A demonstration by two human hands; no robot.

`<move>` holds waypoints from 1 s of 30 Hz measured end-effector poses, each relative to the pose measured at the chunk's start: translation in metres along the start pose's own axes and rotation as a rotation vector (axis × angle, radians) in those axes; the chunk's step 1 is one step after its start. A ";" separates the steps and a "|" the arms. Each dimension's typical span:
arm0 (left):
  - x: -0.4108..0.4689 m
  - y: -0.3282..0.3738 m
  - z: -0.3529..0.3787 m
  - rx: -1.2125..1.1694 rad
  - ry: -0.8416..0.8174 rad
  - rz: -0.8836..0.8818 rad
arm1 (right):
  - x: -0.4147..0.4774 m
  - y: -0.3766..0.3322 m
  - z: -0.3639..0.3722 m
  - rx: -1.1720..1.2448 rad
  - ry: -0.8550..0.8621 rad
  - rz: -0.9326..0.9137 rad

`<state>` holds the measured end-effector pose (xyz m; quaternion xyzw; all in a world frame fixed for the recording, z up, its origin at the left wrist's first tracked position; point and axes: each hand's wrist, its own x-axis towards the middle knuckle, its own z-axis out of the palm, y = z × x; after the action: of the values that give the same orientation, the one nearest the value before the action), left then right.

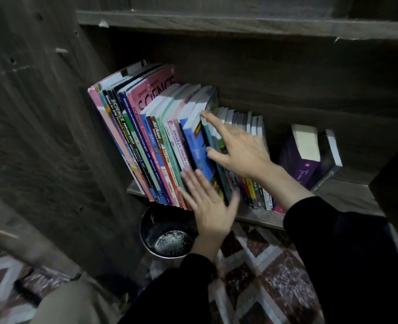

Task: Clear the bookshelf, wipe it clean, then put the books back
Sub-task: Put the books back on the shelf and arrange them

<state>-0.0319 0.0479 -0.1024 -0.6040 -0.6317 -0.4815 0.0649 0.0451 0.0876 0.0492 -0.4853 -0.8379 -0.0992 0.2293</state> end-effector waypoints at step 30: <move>-0.009 -0.052 0.011 0.348 -0.068 0.015 | -0.141 0.020 0.135 0.324 0.234 0.565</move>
<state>-0.0669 0.0597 -0.1419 -0.6043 -0.7027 -0.3439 0.1508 0.0835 0.0421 -0.1382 -0.6407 -0.6434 0.0473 0.4164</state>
